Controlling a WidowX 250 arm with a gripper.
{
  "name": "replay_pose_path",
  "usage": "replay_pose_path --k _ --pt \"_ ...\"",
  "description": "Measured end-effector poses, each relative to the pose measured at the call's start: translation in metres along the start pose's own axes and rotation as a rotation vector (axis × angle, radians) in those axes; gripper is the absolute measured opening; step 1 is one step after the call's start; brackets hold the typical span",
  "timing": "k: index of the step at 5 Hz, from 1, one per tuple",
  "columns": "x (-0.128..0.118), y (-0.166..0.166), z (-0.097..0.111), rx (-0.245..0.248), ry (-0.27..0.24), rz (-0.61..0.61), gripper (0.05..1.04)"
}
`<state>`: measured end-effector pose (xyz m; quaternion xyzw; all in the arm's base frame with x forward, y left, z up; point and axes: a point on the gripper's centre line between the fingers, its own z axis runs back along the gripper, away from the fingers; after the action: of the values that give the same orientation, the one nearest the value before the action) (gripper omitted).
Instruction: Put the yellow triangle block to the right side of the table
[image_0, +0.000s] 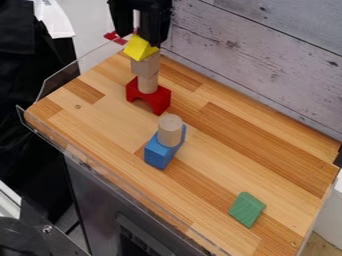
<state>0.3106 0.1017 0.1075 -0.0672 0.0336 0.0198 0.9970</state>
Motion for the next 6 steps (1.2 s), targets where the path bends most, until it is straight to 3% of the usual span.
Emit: replay_pose_path --k 2,3,4,6 --pt "-0.001 0.002 -0.015 -0.017 0.054 0.009 0.958" --pt "0.003 -0.002 -0.020 -0.029 0.089 0.009 0.684" --pt "0.004 -0.002 -0.020 -0.025 0.088 0.008 0.582" --pt "0.002 -0.002 -0.016 -0.022 0.105 0.010 0.582"
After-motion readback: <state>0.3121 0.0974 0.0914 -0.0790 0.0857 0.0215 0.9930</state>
